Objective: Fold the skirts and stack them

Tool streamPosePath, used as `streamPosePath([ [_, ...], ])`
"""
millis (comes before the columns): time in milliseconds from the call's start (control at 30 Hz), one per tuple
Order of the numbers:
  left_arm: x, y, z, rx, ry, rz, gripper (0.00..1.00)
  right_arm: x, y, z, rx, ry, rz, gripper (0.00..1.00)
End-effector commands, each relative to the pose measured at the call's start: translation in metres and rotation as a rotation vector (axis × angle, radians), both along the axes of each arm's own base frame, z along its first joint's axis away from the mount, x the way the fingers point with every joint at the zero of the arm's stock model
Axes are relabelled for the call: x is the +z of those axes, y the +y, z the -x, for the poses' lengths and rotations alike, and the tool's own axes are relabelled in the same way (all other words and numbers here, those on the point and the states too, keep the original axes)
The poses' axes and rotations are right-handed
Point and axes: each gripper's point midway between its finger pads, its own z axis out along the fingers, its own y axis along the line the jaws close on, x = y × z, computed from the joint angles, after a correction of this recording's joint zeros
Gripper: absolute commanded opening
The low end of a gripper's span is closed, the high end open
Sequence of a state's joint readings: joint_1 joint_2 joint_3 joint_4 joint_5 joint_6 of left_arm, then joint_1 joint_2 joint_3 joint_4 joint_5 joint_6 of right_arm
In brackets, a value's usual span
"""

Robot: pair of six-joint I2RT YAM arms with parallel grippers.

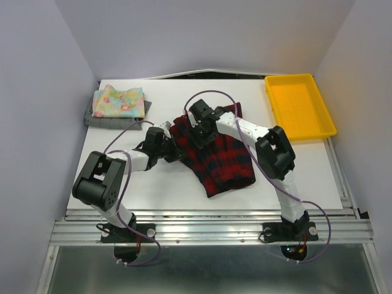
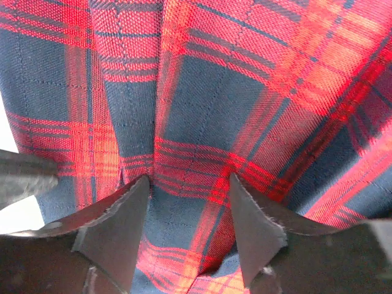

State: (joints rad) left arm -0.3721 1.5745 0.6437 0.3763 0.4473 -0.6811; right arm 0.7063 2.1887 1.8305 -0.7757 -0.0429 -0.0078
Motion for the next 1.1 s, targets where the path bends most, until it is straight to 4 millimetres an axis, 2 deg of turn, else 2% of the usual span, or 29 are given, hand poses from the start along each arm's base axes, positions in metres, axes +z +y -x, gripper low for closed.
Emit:
streamPosePath([
  [0,0.001,0.001,-0.019,0.028,-0.034,-0.013,0.00,0.005,0.008,-0.005,0.026,-0.024,-0.026,0.63],
  [100,-0.011,0.002,-0.021,0.032,-0.003,-0.028,0.00,0.006,0.013,0.002,0.043,-0.009,-0.041,0.63],
  [167,-0.019,0.002,-0.021,0.036,0.019,-0.034,0.00,0.002,0.012,0.003,0.048,-0.007,-0.032,0.59],
  [233,-0.023,0.003,-0.021,0.039,0.035,-0.041,0.00,-0.011,0.007,0.005,0.052,0.007,-0.003,0.57],
  [300,-0.027,0.005,-0.023,0.045,0.044,-0.053,0.00,-0.017,0.004,0.006,0.060,0.017,0.016,0.59],
  [367,-0.030,0.005,-0.025,0.045,0.050,-0.056,0.00,-0.016,0.005,0.007,0.061,0.021,0.012,0.64],
  [567,-0.027,0.003,-0.027,0.041,0.046,-0.051,0.00,0.001,0.002,0.009,0.054,-0.015,0.022,0.64],
  [700,-0.028,0.002,-0.028,0.040,0.048,-0.050,0.00,-0.009,0.006,0.028,0.099,0.019,0.025,0.63],
  [733,-0.029,0.002,-0.028,0.040,0.050,-0.051,0.00,-0.013,0.006,0.029,0.107,0.027,0.029,0.61],
  [800,-0.029,0.002,-0.030,0.039,0.048,-0.052,0.00,-0.027,0.005,0.031,0.117,0.049,0.043,0.45],
  [833,-0.030,0.001,-0.030,0.038,0.050,-0.051,0.00,-0.027,0.006,0.030,0.119,0.045,0.043,0.29],
  [867,-0.029,0.001,-0.031,0.037,0.050,-0.050,0.00,-0.028,0.007,0.028,0.123,0.043,0.046,0.22],
  [933,-0.030,0.000,-0.031,0.035,0.055,-0.049,0.00,-0.019,0.014,0.019,0.122,0.017,0.035,0.10],
  [967,-0.030,0.000,-0.031,0.034,0.054,-0.050,0.00,-0.015,0.014,0.017,0.129,0.011,0.036,0.01],
  [1000,-0.031,0.000,-0.030,0.034,0.058,-0.049,0.00,-0.008,0.017,0.014,0.129,-0.002,0.030,0.01],
  [1067,-0.034,0.001,-0.028,0.036,0.068,-0.051,0.00,0.019,0.028,0.004,0.124,-0.038,-0.013,0.01],
])
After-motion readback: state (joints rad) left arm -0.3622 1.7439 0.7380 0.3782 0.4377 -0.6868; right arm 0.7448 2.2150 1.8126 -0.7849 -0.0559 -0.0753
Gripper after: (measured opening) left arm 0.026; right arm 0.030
